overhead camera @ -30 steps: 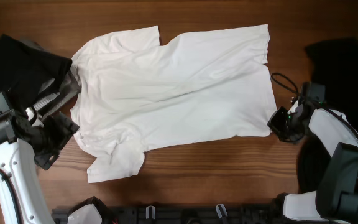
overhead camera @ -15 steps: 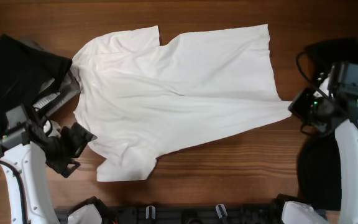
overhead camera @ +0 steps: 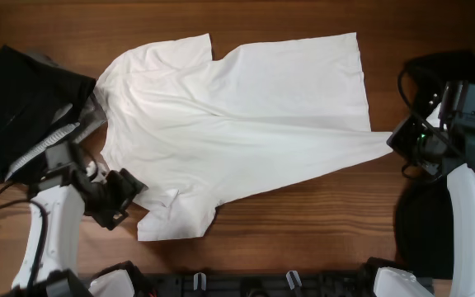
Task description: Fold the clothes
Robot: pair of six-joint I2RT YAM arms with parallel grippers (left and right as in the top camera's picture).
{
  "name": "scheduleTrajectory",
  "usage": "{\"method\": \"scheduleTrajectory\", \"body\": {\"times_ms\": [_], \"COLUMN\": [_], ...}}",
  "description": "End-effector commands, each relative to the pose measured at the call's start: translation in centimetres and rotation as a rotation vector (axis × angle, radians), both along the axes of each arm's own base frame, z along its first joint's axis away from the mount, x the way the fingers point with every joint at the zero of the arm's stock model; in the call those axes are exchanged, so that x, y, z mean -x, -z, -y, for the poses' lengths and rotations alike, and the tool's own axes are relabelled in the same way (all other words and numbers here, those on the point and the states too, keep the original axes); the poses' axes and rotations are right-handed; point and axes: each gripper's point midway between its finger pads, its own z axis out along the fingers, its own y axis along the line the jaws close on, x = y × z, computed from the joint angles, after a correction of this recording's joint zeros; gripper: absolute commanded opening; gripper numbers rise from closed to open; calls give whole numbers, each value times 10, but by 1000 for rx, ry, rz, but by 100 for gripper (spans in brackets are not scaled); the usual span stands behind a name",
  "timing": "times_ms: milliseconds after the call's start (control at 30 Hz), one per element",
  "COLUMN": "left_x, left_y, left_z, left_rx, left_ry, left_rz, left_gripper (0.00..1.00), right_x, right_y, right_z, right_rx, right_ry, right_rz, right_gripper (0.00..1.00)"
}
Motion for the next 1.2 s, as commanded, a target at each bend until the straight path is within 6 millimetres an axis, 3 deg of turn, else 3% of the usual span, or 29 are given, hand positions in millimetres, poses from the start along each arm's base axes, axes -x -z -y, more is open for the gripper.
{"method": "scheduleTrajectory", "body": {"times_ms": [0,100,200,333,367,467,667,767,800,900,1067,1100,1133,1167], "left_x": [1,-3,-5,-7,-15,-29,-82,-100,-105,-97,-64,-60,-56,-53], "left_y": [15,23,30,35,37,37,23,12,7,4,10,13,17,22], "left_z": [2,1,1,-9,-19,-36,-79,-71,-58,-40,-10,-8,-6,-6], "left_rx": [-40,-39,-30,-81,-129,-201,-363,-286,-223,-149,-24,-21,-24,-34], "left_ry": [-2,-27,-44,-40,-49,-72,-136,-129,-83,2,65,71,76,75], "left_rz": [-62,-80,-100,-98,-71,-14,208,290,313,291,171,155,144,137], "left_gripper": [75,69,50,38,24,4,4,4,7,23,27,33,52,62], "right_x": [-3,-3,-3,-5,-7,-9,-12,-12,-12,-12,-12,-12,-12,-12], "right_y": [-4,-4,-4,-5,-6,-7,-9,-8,-8,-9,-9,-9,-9,-9], "right_z": [6,6,6,9,10,10,11,11,11,11,11,11,11,11], "right_rx": [26,26,26,41,43,46,50,51,50,50,50,50,50,51], "right_ry": [22,22,22,28,28,28,28,26,25,27,26,26,26,26], "right_rz": [10,11,12,17,25,36,52,50,50,51,51,51,52,52], "right_gripper": [4,4,4,4,4,4,4,4,4,4,4,4,4,4]}}
